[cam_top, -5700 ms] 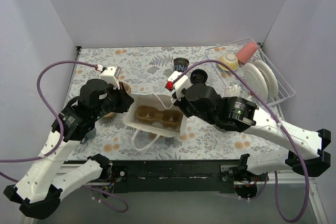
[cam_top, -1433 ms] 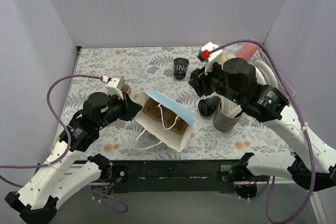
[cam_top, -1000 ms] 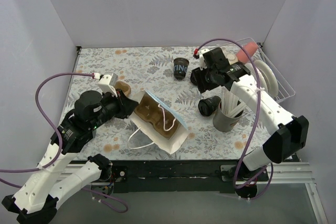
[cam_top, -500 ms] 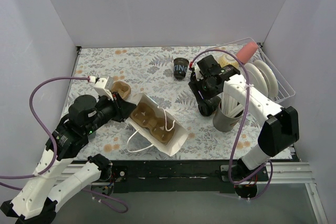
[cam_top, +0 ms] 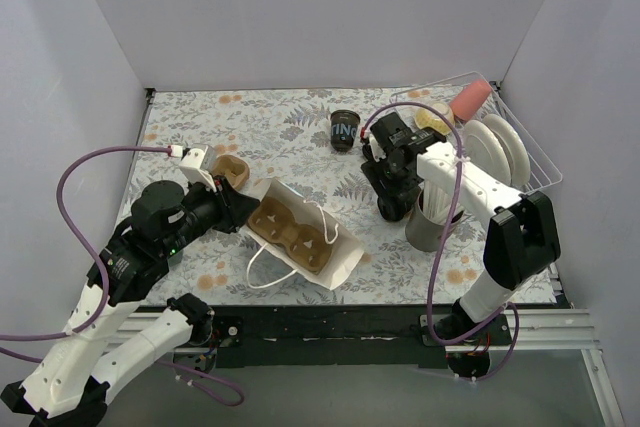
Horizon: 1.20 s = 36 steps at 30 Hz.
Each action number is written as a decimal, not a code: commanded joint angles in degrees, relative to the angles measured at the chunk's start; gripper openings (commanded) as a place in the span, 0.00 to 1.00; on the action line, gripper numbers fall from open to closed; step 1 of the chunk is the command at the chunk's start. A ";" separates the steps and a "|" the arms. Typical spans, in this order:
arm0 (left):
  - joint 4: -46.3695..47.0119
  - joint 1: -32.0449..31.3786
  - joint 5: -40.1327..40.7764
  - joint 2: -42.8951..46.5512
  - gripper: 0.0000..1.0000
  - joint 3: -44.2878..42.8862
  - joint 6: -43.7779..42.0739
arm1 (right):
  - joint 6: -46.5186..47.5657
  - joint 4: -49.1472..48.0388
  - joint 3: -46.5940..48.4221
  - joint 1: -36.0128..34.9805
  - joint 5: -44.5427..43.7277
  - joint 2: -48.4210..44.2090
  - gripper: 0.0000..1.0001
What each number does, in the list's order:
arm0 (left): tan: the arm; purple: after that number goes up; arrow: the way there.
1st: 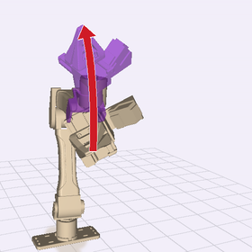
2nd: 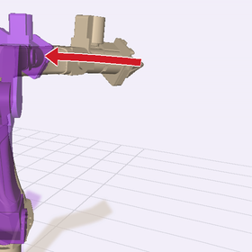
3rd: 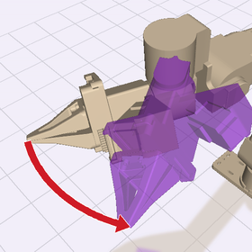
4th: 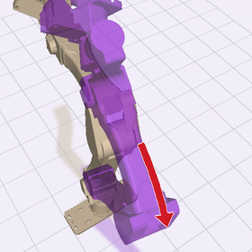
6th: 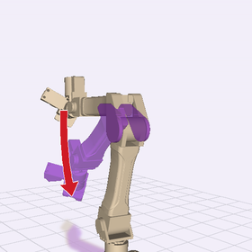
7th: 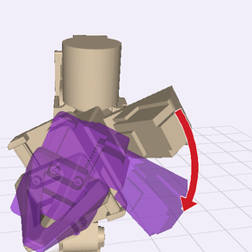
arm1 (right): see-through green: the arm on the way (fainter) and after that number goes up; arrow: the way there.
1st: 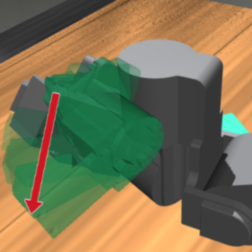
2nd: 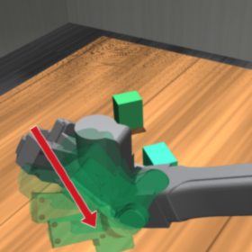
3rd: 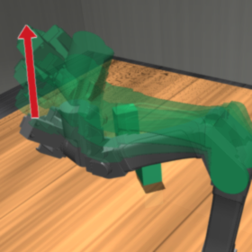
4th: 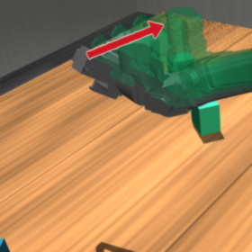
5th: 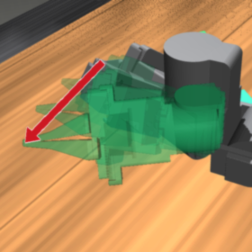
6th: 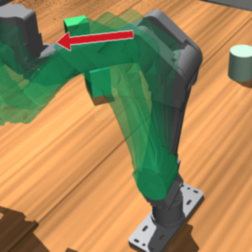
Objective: Pack the takeout coffee
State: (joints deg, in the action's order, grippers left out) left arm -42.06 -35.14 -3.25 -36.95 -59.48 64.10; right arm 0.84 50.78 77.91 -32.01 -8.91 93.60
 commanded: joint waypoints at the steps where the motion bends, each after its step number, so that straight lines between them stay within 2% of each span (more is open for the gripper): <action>1: -0.39 -0.02 -0.27 0.48 0.13 -1.34 -0.20 | 0.65 -2.62 -1.53 -0.60 -1.02 0.44 0.69; 16: -0.74 -0.02 0.78 0.56 0.14 -1.60 -0.11 | 0.92 -4.73 -3.73 -1.39 -4.98 3.16 0.57; 20: -0.74 -0.02 1.05 0.74 0.14 -1.69 0.06 | 0.65 -5.17 -4.08 -1.48 -5.60 2.99 0.39; 24: -0.74 -0.02 1.40 0.65 0.14 -1.95 0.07 | 0.48 -5.87 -4.08 -1.48 -4.81 2.55 0.26; 30: -0.56 -0.02 1.58 0.65 0.14 -2.04 0.06 | -0.40 -6.67 -0.58 -1.30 3.09 0.53 0.17; 34: -0.56 -0.02 1.75 1.18 0.14 -1.95 0.06 | -5.22 -7.80 4.18 -1.39 16.35 -1.05 0.15; 36: -0.65 -0.02 1.93 1.44 0.14 -1.86 -0.02 | -9.88 -11.99 3.22 -1.30 25.14 -2.98 0.15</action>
State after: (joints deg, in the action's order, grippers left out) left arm -42.50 -35.14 -2.24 -36.58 -59.55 64.18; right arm -1.39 45.10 78.94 -33.01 -2.52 95.46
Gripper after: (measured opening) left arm 0.138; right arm 0.335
